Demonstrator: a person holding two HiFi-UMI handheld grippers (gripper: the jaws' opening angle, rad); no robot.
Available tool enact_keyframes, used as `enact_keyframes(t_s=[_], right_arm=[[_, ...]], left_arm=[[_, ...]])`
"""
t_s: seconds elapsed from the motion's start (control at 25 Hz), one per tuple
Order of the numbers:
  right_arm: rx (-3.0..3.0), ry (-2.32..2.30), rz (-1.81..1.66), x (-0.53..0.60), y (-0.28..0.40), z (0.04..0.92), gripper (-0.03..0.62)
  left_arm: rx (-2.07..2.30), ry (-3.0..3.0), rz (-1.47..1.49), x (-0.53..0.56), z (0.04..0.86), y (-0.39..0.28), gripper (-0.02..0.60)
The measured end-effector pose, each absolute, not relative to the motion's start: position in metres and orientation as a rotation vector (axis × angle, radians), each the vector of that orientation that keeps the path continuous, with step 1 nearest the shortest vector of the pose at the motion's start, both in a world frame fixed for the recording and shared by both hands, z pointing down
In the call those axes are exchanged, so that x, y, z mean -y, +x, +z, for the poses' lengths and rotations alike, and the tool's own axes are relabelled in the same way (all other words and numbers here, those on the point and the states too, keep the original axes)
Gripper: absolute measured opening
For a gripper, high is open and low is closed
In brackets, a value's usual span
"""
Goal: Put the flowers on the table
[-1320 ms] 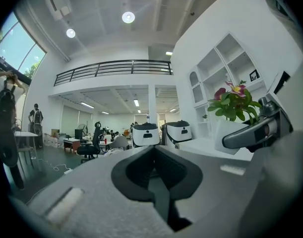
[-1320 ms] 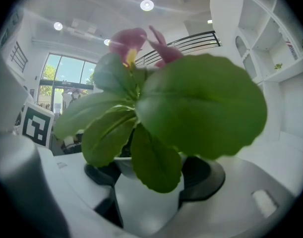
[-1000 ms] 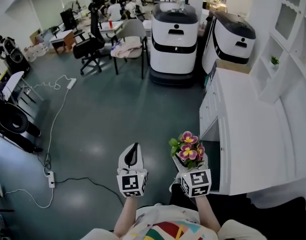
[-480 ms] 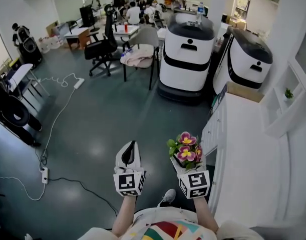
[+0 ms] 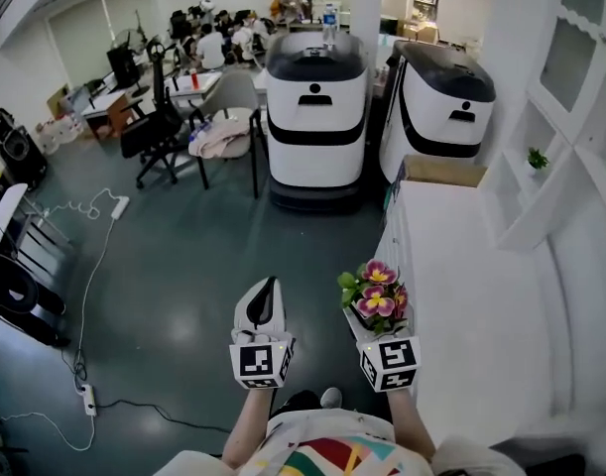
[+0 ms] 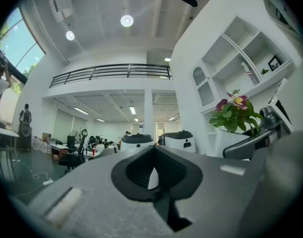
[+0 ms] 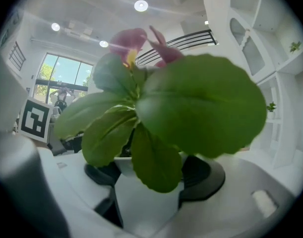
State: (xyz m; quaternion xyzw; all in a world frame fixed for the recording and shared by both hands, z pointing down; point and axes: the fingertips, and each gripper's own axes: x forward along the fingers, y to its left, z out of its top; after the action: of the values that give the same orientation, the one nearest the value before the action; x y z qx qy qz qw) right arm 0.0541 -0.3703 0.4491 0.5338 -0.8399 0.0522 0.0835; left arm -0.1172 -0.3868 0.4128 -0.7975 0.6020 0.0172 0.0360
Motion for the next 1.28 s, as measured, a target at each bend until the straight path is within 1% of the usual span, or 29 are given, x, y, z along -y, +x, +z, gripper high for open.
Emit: enact_keyframes(t_s=[0.24, 0.52, 0.76, 0.88, 1.0, 1.28], right_arm=[[2.332, 1.882, 0.157, 0.369, 0.133, 0.45, 0.336], [1.834, 2.379, 0.205, 0.313, 0.275, 0.453, 0.336], [1.33, 2.718, 0.204, 0.231, 0.367, 0.44, 0.336], [1.109, 2.823, 0.219, 0.19, 0.391, 0.441, 0.336], [0.89, 2.909, 0.241, 0.153, 0.401, 0.442, 0.336], [0.429, 3.027, 0.255, 0.082, 0.393, 0.429, 0.336]], left_arm=[[-1.521, -2.649, 0.043, 0.421, 0.42, -0.02, 0.003], [-0.916, -2.925, 0.106, 0.436, 0.416, 0.153, 0.003], [-0.354, -3.055, 0.156, 0.393, 0.405, 0.289, 0.003], [-0.096, -3.08, 0.163, 0.36, 0.405, 0.339, 0.003], [0.153, -3.076, 0.179, 0.325, 0.399, 0.375, 0.003], [0.638, -3.025, 0.214, 0.248, 0.389, 0.426, 0.003]])
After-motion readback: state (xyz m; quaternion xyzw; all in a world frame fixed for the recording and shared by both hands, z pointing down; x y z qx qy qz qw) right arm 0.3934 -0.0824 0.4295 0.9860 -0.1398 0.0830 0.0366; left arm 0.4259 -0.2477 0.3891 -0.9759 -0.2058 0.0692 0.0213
